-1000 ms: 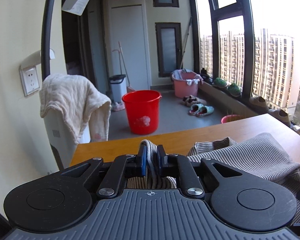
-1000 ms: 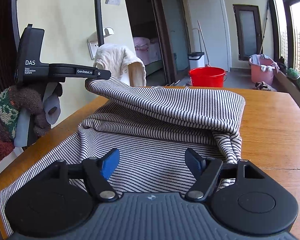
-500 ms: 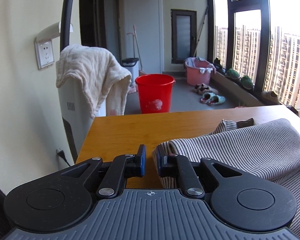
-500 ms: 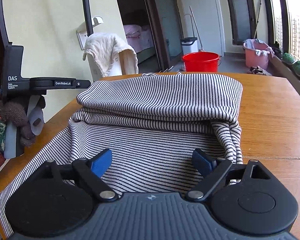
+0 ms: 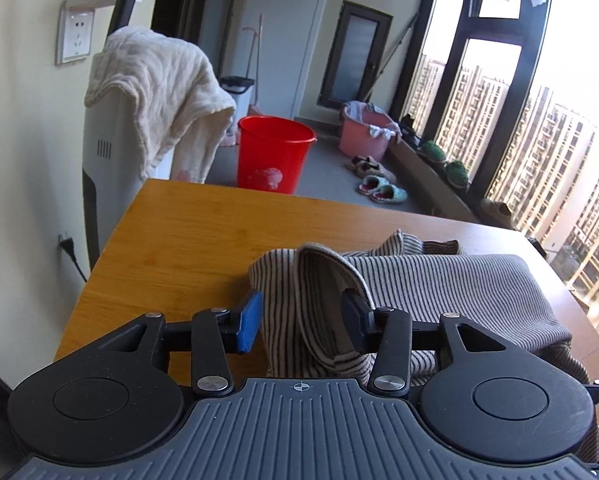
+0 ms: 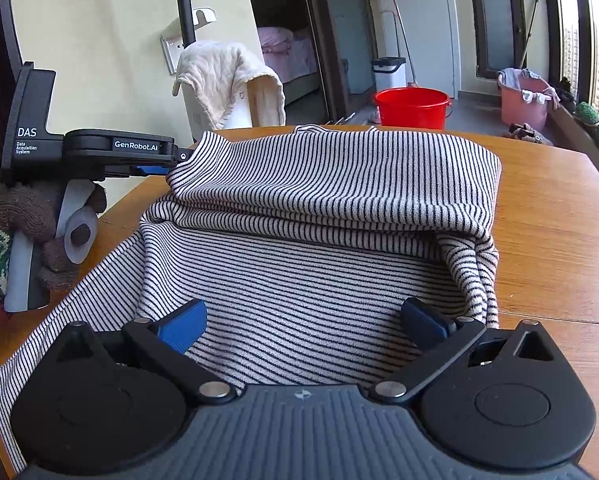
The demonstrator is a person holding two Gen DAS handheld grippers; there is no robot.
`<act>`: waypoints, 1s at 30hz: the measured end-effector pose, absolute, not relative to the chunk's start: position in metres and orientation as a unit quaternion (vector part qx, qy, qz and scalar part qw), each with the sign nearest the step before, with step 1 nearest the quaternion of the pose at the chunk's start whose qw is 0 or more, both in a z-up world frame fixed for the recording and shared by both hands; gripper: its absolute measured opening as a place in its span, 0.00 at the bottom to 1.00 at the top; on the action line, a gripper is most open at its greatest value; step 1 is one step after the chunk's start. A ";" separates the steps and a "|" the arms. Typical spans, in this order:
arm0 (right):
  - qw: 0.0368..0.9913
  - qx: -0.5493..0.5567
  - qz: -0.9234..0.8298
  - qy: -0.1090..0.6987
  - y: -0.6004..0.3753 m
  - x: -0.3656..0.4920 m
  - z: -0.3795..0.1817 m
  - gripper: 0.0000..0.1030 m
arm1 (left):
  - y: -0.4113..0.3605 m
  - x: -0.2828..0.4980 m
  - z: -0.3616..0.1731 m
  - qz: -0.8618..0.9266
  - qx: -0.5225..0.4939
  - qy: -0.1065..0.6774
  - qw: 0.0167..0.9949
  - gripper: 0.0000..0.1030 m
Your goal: Fold clothes
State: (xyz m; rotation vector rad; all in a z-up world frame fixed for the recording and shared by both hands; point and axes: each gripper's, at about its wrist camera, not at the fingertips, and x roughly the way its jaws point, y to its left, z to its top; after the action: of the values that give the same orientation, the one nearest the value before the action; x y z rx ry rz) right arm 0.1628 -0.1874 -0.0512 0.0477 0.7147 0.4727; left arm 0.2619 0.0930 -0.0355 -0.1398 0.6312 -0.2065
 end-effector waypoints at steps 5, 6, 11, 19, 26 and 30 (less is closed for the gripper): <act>0.909 0.047 0.234 0.341 -0.193 0.163 -0.052 1.00 | 0.086 0.258 -0.033 -0.109 -0.076 0.288 0.948 0.47; 0.909 0.049 0.234 0.341 -0.193 0.162 -0.052 1.00 | 0.086 0.254 -0.031 -0.109 -0.077 0.279 0.951 0.48; 0.910 0.047 0.232 0.340 -0.191 0.163 -0.052 1.00 | 0.090 0.236 -0.019 -0.139 -0.093 0.243 0.955 0.74; 0.911 0.046 0.229 0.339 -0.190 0.163 -0.052 1.00 | 0.079 0.256 -0.031 -0.132 -0.076 0.282 0.947 0.84; 0.911 0.049 0.229 0.338 -0.192 0.162 -0.052 1.00 | 0.060 0.263 -0.039 -0.099 -0.008 0.269 0.958 0.17; 0.912 0.048 0.229 0.338 -0.193 0.162 -0.052 1.00 | 0.053 0.243 -0.017 -0.106 0.029 0.197 0.974 0.14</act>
State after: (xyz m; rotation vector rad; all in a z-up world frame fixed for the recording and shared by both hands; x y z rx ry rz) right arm 0.1622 -0.1927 -0.0523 0.0980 0.6972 0.4721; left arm 0.2432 0.0527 -0.0175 0.0586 0.3971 -0.2134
